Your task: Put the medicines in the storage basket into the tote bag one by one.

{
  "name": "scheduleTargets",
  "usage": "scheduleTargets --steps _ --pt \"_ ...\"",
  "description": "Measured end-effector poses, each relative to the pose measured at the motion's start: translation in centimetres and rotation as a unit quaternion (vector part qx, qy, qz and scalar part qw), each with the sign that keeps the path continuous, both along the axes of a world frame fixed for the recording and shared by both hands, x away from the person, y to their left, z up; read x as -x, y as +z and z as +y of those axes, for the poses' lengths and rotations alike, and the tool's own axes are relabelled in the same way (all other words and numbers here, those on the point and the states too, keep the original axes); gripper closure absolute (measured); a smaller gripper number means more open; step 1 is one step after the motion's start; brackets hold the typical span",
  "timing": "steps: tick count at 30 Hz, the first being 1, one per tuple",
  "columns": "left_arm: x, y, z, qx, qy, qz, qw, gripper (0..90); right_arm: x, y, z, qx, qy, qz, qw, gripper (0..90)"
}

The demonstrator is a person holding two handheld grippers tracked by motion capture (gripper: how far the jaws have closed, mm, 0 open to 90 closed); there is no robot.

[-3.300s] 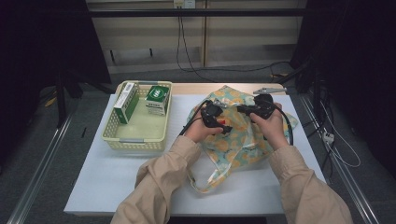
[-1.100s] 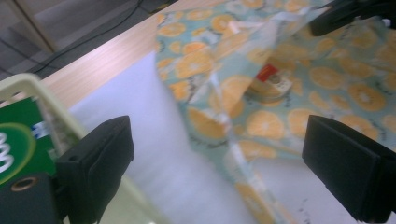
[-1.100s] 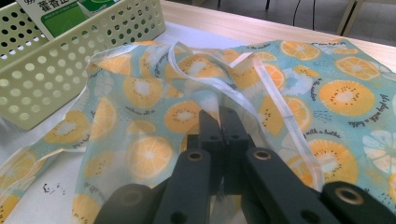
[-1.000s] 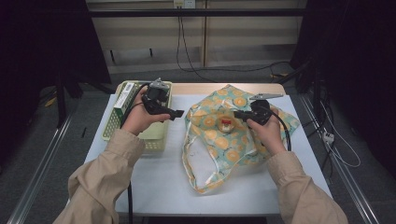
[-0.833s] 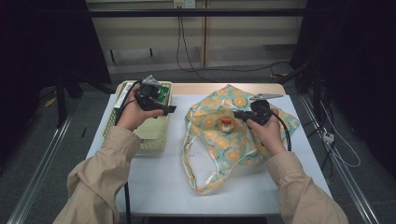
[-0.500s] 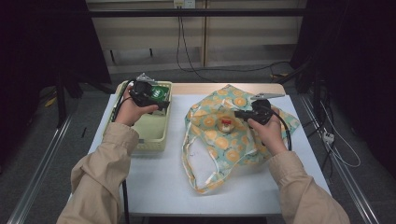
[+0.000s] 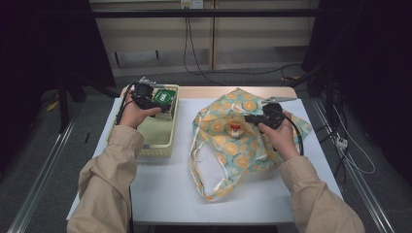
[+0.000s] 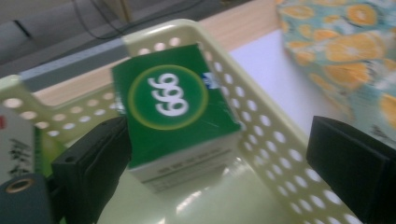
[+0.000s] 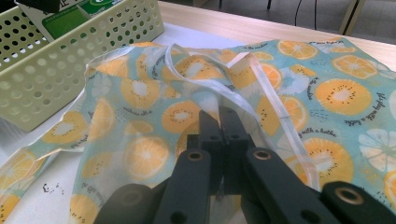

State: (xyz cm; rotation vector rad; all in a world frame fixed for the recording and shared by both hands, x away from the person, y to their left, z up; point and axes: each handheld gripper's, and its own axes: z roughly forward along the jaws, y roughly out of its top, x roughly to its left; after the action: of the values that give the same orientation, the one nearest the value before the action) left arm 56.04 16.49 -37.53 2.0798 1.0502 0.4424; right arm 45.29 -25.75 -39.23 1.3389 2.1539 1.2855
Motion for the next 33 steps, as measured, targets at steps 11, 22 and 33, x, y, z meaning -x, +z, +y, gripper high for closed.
scheduleTargets --steps 11,22,33 --pt "-1.4 -1.6 -1.0 -0.023 0.021 0.000 0.9995 5.8 -0.3 -0.1 -0.3 -0.005 -0.002 0.004 1.0000 90.0" --pt "-2.9 -3.9 -1.6 -0.052 0.046 0.012 0.9975 5.6 -0.6 -0.1 -0.2 -0.007 0.001 0.005 1.0000 90.0" --pt "-3.0 -4.2 -2.0 -0.064 0.073 0.035 0.9947 14.9 -0.6 0.0 0.0 -0.008 0.004 0.006 0.9999 90.0"
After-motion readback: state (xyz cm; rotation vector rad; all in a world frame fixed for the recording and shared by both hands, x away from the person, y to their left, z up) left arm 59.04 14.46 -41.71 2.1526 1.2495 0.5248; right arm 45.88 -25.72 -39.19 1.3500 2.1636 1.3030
